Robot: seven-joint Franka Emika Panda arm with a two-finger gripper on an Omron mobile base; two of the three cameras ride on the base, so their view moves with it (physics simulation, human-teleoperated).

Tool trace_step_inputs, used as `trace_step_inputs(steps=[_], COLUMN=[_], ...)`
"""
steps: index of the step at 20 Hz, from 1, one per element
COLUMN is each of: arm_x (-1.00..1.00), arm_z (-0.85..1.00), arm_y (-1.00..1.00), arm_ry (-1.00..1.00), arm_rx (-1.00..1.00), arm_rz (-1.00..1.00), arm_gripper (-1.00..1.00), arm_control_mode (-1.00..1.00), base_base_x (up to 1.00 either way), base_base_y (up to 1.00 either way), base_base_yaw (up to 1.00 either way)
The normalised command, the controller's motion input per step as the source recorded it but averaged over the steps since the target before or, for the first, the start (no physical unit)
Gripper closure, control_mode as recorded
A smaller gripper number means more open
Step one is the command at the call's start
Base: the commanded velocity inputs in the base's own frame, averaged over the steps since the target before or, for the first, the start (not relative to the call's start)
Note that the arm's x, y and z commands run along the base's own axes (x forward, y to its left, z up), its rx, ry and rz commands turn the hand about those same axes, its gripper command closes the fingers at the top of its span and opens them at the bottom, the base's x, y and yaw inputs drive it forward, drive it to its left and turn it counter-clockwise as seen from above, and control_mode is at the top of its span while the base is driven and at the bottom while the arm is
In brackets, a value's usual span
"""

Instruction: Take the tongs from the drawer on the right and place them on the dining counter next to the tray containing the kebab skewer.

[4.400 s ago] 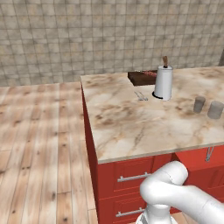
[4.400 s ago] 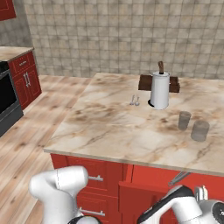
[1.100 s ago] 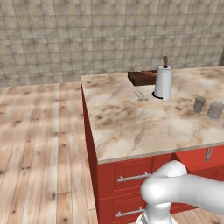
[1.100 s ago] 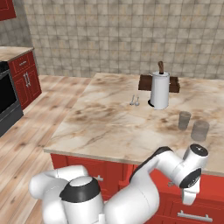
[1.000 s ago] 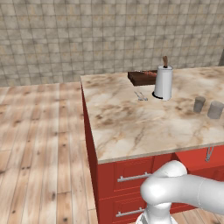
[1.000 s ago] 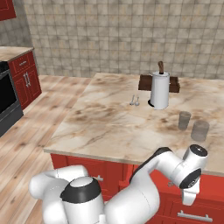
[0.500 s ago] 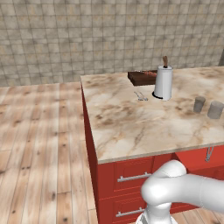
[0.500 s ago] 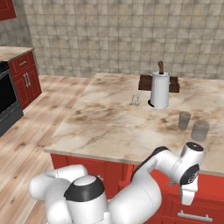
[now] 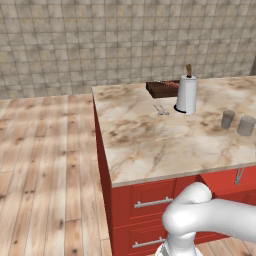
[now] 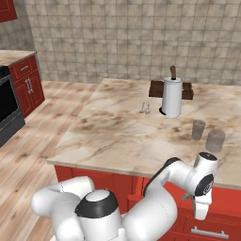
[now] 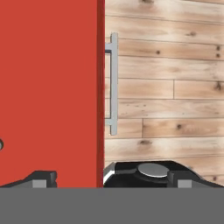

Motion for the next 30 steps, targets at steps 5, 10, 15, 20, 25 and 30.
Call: trace_step_inputs(steps=[5,10,15,20,25,30], arm_x=[0.0,0.0,0.03,0.01,0.0,0.0], arm_z=[-0.3,-0.11,0.0,0.0,-0.03,-0.22], arm_y=[0.0,0.0,0.0,0.0,0.0,0.0], arm_ry=[0.0,0.01,0.11,0.06,0.0,0.0], arm_rx=[0.0,0.0,0.0,0.0,0.0,0.0], arm_rz=[0.0,0.0,0.0,0.0,0.0,0.0], arm_gripper=[-1.0,-1.0,-1.0,-1.0,-1.0,-1.0], arm_control_mode=[-1.0,-1.0,-1.0,-1.0,-1.0,-1.0], base_base_x=[0.0,0.0,0.0,0.0,0.0,0.0], base_base_y=[0.0,0.0,0.0,0.0,0.0,0.0], base_base_yaw=[0.0,0.0,0.0,0.0,0.0,0.0])
